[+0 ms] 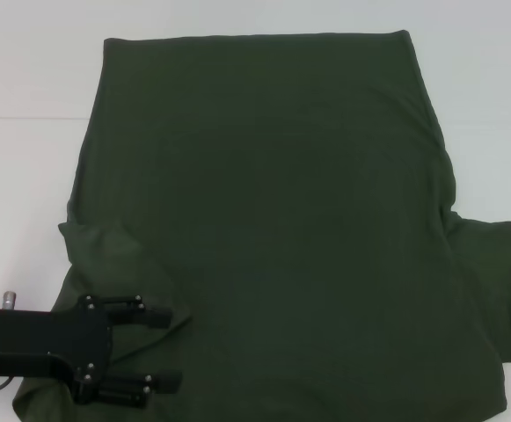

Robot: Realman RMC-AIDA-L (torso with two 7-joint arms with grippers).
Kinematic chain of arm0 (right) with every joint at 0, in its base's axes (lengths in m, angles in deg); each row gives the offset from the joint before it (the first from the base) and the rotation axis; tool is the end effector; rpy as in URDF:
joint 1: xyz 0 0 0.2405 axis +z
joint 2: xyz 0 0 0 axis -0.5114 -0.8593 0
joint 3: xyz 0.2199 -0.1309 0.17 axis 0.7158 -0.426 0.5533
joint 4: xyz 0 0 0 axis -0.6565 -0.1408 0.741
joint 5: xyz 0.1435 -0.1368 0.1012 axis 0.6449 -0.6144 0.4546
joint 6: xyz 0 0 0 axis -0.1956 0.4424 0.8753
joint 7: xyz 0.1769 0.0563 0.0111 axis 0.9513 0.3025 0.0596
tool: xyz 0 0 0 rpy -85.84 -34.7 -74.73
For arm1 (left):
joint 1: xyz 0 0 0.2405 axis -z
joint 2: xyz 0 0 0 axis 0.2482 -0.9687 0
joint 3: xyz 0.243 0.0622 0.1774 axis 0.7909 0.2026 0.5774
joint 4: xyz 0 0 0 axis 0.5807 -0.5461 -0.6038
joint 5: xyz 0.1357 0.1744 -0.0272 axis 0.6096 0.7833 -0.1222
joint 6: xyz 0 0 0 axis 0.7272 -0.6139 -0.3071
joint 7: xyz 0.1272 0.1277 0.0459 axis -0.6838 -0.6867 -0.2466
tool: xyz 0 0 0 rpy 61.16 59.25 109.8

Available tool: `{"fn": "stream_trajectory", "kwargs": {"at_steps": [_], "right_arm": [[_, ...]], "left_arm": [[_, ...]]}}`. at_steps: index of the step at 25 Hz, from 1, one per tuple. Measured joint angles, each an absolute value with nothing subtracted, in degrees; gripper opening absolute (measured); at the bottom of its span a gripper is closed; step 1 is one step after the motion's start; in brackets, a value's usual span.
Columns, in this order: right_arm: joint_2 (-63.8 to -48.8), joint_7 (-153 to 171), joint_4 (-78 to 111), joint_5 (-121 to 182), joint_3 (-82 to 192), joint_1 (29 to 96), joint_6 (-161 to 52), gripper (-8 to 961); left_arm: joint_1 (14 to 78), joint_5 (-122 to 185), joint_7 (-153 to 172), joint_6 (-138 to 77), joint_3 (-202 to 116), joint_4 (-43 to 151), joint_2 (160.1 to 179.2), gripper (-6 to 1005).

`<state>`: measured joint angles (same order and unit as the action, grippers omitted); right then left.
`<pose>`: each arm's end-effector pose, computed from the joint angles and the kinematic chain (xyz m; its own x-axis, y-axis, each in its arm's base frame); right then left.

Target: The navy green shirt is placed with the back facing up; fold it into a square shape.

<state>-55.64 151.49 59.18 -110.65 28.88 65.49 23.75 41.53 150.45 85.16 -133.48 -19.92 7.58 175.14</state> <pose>0.3957 0.3890 0.0187 0.0905 -0.9724 -0.2148 -0.9517 -0.0209 -0.3062 -0.3076 0.3081 -0.0340 0.8463 0.3261 0.4212 0.3553 -0.9347 0.0098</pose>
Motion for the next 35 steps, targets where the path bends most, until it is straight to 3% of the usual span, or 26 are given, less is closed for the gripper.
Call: {"fn": "stream_trajectory", "kwargs": {"at_steps": [2,12,18,35], "right_arm": [[-55.64,151.5,59.2,-110.7,28.9,65.5,23.7,592],[-55.61,151.3,59.2,-110.7,28.6,65.6,24.1,138],[-55.47,151.2,59.6,-110.7,28.6,65.5,24.3,35],[-53.73,150.1,67.5,-110.1,36.6,62.9,30.0,38]], "left_arm": [[41.5,150.4,85.2,-133.5,-19.9,7.6,175.14,843],[41.5,150.4,85.2,-133.5,-19.9,7.7,175.14,842],[41.5,150.4,85.2,-133.5,-19.9,7.7,175.14,842],[41.5,150.4,86.0,-133.9,-20.2,7.5,174.9,842]]}}
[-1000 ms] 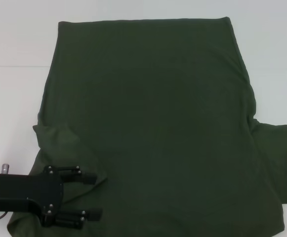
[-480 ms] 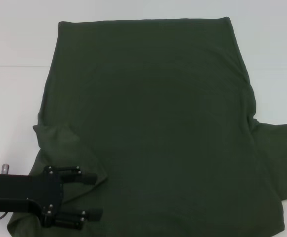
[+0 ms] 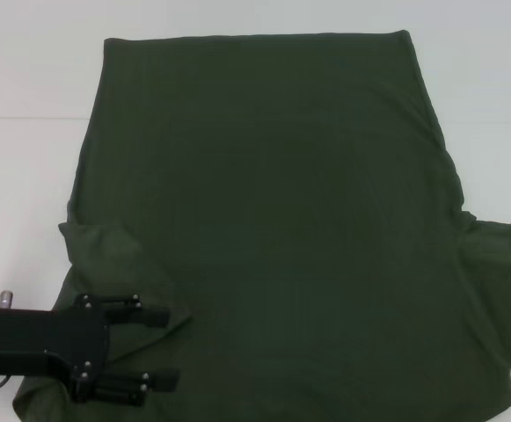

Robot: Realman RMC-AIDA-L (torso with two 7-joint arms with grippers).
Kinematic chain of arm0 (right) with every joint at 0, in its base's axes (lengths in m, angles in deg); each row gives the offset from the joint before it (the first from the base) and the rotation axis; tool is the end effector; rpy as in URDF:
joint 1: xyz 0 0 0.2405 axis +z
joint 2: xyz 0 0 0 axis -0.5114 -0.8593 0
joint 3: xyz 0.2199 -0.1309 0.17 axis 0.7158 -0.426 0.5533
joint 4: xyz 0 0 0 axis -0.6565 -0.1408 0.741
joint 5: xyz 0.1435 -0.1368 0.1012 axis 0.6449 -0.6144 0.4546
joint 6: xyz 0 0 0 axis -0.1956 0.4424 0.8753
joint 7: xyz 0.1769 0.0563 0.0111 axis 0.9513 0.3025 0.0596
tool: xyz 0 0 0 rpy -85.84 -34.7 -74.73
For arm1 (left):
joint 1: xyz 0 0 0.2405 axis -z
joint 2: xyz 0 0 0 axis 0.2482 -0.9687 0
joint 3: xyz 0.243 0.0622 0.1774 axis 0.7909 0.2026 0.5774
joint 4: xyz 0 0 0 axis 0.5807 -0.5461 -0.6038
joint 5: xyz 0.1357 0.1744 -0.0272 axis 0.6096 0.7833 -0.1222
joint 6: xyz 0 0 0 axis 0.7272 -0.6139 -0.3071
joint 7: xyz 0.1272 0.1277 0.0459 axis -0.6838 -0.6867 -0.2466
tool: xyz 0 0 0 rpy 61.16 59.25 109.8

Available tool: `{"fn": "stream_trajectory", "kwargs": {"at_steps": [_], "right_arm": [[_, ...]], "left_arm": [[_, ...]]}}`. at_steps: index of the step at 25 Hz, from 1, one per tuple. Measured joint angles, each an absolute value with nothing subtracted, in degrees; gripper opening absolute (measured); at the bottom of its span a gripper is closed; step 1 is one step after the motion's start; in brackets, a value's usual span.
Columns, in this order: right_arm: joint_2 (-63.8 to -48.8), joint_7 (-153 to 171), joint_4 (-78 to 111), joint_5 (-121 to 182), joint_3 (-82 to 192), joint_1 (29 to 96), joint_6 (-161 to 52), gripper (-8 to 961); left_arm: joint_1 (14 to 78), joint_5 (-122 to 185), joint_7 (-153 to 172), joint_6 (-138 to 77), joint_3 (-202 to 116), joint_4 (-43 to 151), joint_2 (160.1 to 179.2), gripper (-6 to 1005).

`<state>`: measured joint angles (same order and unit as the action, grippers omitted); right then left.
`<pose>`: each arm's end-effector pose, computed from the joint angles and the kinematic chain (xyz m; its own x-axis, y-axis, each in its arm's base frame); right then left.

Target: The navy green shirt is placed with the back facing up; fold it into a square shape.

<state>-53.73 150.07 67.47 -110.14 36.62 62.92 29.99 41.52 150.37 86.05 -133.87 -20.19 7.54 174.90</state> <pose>0.4045 0.3789 0.0765 0.0787 -0.9400 -0.3319 -0.9553 0.0241 -0.2948 -0.3080 0.3080 -0.0314 0.8400 0.3391 0.4236 0.3676 -0.9298 0.0155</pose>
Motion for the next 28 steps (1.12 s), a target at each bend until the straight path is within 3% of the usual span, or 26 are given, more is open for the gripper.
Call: {"fn": "stream_trajectory", "kwargs": {"at_steps": [20,28], "right_arm": [[-53.36,150.0,74.1,-104.7,38.0,64.0,35.0,41],[-54.58,149.7,72.4,-104.6,34.1,67.2,35.0,43]], "left_arm": [[41.6,150.5,86.8,-134.0,-19.9,7.4,174.69,841],[41.7,150.8,86.8,-134.0,-19.9,7.5,174.7,841]]}}
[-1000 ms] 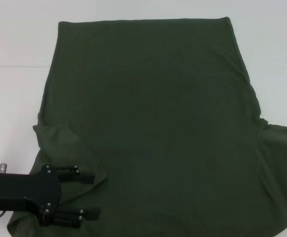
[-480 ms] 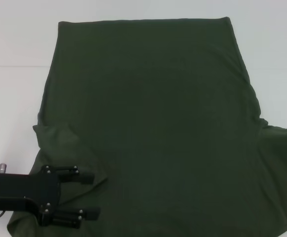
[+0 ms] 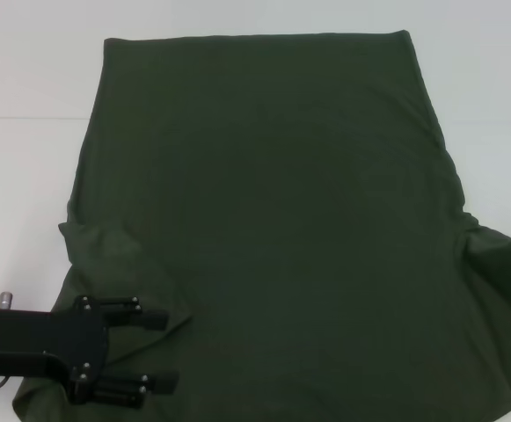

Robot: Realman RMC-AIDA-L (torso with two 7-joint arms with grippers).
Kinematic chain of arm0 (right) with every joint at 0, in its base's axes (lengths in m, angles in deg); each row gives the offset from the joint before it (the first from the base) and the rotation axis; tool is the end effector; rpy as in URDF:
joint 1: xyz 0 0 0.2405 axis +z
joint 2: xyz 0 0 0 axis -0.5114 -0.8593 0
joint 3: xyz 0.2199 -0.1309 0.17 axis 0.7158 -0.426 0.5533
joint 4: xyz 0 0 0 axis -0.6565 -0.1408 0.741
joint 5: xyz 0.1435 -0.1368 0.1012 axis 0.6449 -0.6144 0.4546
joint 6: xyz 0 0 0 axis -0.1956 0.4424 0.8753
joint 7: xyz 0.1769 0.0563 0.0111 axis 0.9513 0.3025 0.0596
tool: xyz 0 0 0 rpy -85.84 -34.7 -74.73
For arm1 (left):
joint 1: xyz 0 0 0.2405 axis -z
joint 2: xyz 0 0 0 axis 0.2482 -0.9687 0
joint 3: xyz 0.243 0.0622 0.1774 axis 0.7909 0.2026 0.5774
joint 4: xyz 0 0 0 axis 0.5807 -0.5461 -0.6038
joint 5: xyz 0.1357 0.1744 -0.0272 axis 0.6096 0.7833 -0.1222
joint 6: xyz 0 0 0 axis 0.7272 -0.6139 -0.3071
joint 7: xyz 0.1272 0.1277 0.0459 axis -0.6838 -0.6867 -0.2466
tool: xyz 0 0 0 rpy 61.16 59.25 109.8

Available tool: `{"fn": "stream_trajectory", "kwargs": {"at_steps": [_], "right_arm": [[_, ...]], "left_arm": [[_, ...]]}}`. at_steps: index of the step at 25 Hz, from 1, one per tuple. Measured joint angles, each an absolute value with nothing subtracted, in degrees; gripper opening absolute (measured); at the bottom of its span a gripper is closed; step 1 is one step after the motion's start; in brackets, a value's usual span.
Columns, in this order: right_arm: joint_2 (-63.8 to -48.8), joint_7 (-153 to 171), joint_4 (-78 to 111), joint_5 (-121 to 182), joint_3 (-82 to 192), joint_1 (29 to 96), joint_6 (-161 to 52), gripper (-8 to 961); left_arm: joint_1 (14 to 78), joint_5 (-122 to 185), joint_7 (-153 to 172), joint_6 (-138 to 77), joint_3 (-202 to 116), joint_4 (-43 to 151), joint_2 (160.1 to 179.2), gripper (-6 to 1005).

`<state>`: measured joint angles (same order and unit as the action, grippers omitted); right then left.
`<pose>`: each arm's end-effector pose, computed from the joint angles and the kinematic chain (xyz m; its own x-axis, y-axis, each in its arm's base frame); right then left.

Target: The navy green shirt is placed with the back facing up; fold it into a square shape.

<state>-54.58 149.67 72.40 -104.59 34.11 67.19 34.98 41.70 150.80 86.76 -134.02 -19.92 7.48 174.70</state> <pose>0.3425 0.4098 0.0768 0.2310 -0.9200 -0.3167 -0.9565 -0.1551 -0.2472 -0.3084 0.3082 -0.0308 0.8412 0.3497 0.4124 0.3733 -0.9274 0.0247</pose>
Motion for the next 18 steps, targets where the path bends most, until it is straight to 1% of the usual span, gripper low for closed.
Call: {"fn": "stream_trajectory", "kwargs": {"at_steps": [11,18], "right_arm": [[-57.01,150.2,66.8,-104.6,25.8,74.6,31.3,45],[-58.65,150.1,65.7,-104.6,22.2,76.8,30.0,46]], "left_arm": [[41.6,150.8,86.7,-134.0,-19.9,7.7,174.7,842],[41.5,150.8,86.7,-134.0,-19.9,7.7,174.7,842]]}}
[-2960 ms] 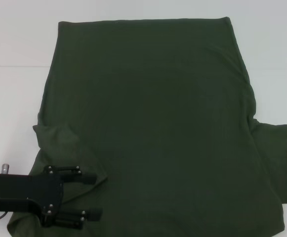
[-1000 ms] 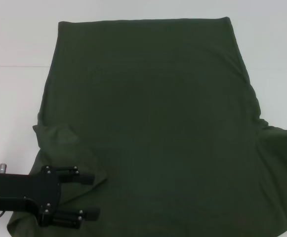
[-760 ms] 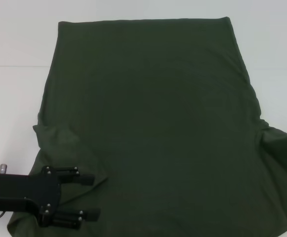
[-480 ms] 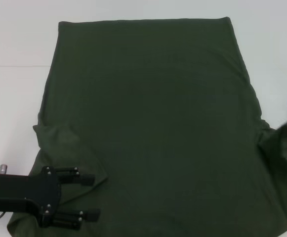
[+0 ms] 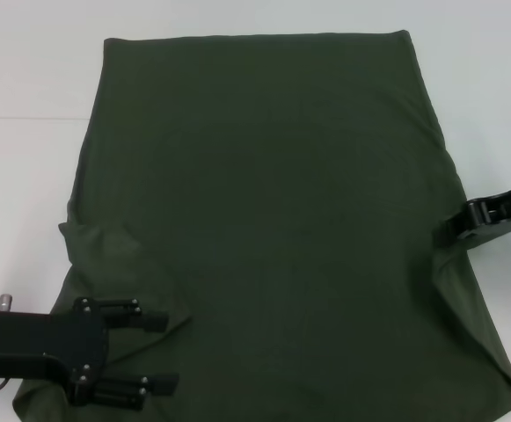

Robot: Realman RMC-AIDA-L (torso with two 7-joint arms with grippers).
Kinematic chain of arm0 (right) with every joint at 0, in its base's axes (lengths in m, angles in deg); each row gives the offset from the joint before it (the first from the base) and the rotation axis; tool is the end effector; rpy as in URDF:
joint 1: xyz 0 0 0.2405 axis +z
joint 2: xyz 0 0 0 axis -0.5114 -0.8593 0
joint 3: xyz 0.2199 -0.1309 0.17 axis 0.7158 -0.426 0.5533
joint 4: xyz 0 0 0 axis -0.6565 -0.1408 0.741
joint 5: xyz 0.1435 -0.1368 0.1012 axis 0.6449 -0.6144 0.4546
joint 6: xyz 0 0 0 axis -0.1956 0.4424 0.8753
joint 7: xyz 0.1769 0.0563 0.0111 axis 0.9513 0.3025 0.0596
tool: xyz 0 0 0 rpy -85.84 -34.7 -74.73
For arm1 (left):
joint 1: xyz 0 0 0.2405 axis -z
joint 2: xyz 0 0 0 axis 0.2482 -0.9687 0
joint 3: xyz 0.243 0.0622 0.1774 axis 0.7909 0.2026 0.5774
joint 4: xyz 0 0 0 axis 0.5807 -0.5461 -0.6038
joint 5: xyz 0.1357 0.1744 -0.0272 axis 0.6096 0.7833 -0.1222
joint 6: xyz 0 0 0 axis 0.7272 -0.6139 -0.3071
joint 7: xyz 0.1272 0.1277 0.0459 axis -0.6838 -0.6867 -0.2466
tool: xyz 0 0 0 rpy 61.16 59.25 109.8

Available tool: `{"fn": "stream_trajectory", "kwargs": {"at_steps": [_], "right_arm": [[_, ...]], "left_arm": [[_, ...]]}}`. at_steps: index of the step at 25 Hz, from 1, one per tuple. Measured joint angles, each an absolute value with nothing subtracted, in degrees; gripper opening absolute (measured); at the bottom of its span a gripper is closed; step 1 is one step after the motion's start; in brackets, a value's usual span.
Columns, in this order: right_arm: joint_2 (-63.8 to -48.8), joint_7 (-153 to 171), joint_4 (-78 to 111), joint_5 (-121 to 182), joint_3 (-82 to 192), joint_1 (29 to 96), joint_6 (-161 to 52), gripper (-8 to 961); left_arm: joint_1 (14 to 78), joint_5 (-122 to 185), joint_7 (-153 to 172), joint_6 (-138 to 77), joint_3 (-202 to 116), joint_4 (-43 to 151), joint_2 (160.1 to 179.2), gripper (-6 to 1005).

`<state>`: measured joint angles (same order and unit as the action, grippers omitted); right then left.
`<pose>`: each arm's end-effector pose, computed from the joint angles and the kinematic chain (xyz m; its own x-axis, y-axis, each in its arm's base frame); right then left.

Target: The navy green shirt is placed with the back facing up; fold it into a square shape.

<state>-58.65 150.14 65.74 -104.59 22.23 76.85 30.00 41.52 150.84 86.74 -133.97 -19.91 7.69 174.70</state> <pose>0.2648 0.4490 -0.0035 0.4114 -0.9023 -0.1286 -0.8962 -0.3747 -0.2376 -0.3095 0.3069 -0.0315 0.8390 0.3545 0.4129 0.3777 -0.9255 0.0272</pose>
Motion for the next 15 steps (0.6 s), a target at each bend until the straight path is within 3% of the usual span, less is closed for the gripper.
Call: {"fn": "stream_trajectory", "kwargs": {"at_steps": [7,10,15], "right_arm": [[-59.49,149.5,65.1,-104.0,20.8,78.0,29.6,47],[-59.79,147.7,64.4,-100.7,20.7,77.8,30.0,104],[-59.46,145.2,62.3,-96.8,20.9,77.1,30.5,312]], "left_arm": [[41.5,150.8,86.7,-133.7,-19.9,7.8,174.79,842],[41.6,150.8,86.7,-133.7,-19.9,7.8,174.83,841],[41.7,150.8,86.7,-133.7,-20.0,7.8,174.99,841]]}}
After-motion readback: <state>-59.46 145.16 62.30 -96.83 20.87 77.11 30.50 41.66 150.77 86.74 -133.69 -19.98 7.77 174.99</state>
